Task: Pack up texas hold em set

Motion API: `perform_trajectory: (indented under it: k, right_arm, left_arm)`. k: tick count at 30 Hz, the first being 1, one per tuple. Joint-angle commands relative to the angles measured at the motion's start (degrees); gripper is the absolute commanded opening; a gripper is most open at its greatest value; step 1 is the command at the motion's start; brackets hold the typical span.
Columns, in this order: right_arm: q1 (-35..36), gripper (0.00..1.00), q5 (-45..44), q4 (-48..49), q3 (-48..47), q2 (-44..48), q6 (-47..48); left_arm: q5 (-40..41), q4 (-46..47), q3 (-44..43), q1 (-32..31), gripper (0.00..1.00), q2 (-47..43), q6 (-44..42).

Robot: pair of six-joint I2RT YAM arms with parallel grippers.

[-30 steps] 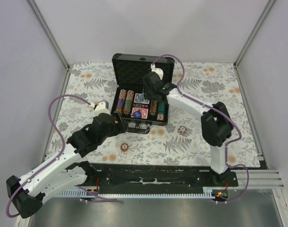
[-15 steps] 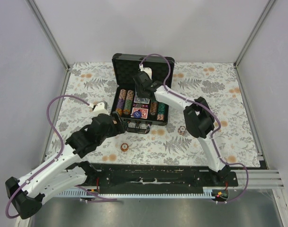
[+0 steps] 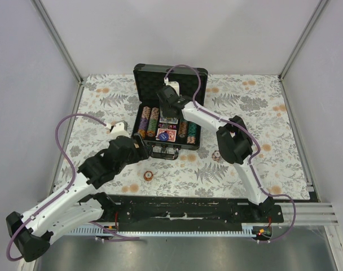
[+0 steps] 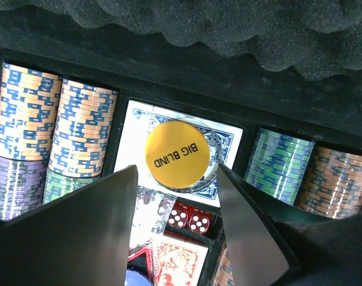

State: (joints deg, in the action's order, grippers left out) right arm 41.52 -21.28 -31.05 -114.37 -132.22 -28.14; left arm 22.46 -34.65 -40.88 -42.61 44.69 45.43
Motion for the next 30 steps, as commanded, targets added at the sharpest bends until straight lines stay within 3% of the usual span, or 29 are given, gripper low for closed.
perform_trajectory:
  k: [1,7,16,19,30]
  right_arm:
    - [0.32,0.64,-0.52,-1.03,-3.06,-0.14,1.33]
    - [0.75,0.63,1.32,-1.03,-1.56,3.11,1.95]
    - [4.97,0.29,7.91,-0.15,4.85,6.71,5.20]
    - [6.20,0.23,11.33,1.51,8.36,8.38,5.55]
    - [6.91,0.22,13.81,1.61,12.41,7.95,6.43]
  left_arm:
    - [2.06,-0.33,-1.48,-0.10,0.84,-0.92,-0.52]
    - [2.33,-0.76,-1.57,-0.10,0.84,-1.44,-0.61]
    - [3.82,-2.17,-1.39,-0.10,0.84,-2.85,-0.43]
    - [4.00,-2.35,-1.13,-0.10,0.85,-3.20,-0.34]
    - [4.08,-2.35,-0.86,-0.10,0.85,-2.94,-0.08]
